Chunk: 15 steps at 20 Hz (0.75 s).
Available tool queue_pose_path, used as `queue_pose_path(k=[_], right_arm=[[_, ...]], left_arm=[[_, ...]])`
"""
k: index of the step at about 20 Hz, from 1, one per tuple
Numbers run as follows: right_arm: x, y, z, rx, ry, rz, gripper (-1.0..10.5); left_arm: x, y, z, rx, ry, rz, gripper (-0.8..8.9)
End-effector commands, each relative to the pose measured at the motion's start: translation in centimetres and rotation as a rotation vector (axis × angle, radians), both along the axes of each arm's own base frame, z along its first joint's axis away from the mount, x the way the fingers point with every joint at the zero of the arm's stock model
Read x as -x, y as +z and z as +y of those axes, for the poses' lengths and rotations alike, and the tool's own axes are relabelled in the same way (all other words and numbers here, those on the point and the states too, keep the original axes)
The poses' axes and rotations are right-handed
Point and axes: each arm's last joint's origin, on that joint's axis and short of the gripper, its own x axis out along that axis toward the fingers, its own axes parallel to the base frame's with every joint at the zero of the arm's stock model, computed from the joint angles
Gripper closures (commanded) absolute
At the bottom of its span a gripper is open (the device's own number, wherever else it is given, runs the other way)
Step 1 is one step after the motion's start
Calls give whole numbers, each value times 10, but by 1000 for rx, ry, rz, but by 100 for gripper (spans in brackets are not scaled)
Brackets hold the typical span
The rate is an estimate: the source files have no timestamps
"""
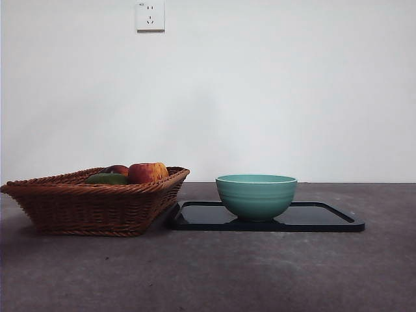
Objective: Pick up the wifruite, put it on the bowl, pick up the plate, put it on desk
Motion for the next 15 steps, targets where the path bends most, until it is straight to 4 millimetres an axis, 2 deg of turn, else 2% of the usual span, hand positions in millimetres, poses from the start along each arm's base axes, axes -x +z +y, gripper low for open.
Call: queue_pose_path(k=[1, 5, 9, 11, 15], right_arm=[[-1, 3, 1, -3, 12, -20, 744], [-1, 3, 1, -2, 14, -22, 744], [-1, 4, 1, -2, 14, -24, 744], [-1, 4, 1, -5, 14, -29, 744], [-1, 4, 1, -6, 14, -32, 744]], left_arm=[[19, 20, 18, 6, 38, -50, 671], [44, 32, 43, 5, 72, -57, 671], [63, 23, 57, 21, 102, -55, 671], [67, 6, 59, 35, 109, -58, 671], [63, -54, 57, 23, 117, -24, 672]])
